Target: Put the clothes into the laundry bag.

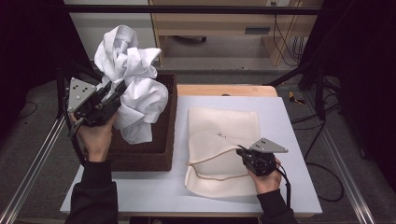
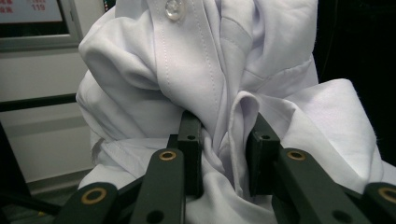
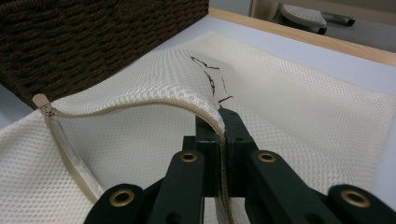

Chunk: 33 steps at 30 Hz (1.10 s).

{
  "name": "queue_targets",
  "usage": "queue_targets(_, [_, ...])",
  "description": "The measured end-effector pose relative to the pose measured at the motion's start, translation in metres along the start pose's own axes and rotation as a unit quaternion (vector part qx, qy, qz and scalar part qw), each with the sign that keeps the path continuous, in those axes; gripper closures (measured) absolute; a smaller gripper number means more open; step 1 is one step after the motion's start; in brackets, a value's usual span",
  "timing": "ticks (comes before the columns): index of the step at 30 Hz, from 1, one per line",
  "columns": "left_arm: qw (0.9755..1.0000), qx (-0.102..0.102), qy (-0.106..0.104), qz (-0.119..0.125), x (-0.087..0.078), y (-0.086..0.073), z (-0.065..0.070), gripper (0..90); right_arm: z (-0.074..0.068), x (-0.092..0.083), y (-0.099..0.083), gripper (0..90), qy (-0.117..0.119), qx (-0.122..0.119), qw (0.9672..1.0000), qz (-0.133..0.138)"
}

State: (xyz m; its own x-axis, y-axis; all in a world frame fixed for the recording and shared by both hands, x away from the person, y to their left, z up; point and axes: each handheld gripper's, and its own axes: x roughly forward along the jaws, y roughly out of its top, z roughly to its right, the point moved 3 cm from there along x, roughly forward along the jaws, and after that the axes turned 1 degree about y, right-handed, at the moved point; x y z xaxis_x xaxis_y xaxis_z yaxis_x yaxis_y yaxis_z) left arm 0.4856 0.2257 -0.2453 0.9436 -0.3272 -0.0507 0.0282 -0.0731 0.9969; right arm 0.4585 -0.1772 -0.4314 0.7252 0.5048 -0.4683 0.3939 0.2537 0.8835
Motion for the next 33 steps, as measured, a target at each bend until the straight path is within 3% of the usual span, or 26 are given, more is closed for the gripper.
queue_targets(5, [0.9998, -0.001, -0.016, 0.014, -0.01, 0.01, 0.011, 70.6, 0.0, -0.001, 0.0, 87.0, 0.0, 0.001, 1.0, 0.0])
queue_targets(9, [0.9989, 0.004, -0.04, 0.024, -0.018, 0.02, 0.027, 70.6, 0.001, -0.001, 0.001, 87.0, -0.001, 0.0, 1.0, 0.003])
queue_targets(14, [0.996, 0.023, -0.078, 0.037, -0.03, 0.028, 0.055, 70.6, 0.001, -0.001, 0.001, 87.0, -0.001, 0.0, 1.0, 0.002])
queue_targets(19, [0.9944, 0.023, -0.097, 0.035, -0.035, 0.03, 0.073, 70.6, 0.001, -0.001, 0.001, 87.1, -0.001, 0.001, 1.0, 0.003])
queue_targets(23, [0.9913, 0.033, -0.122, 0.039, -0.041, 0.028, 0.095, 70.6, 0.001, -0.002, 0.001, 87.1, 0.0, 0.001, 1.0, 0.003])
queue_targets(26, [0.9898, 0.031, -0.134, 0.038, -0.044, 0.025, 0.103, 70.6, 0.001, -0.002, 0.001, 87.1, 0.0, 0.004, 1.0, 0.003])
queue_targets(30, [0.9854, 0.037, -0.164, 0.027, -0.047, 0.007, 0.125, 70.5, 0.002, -0.001, 0.001, 87.1, 0.001, 0.003, 1.0, 0.003])
queue_targets(33, [0.9837, 0.031, -0.176, 0.021, -0.049, -0.001, 0.132, 70.6, 0.002, -0.001, 0.001, 87.1, 0.002, 0.003, 1.0, 0.003])
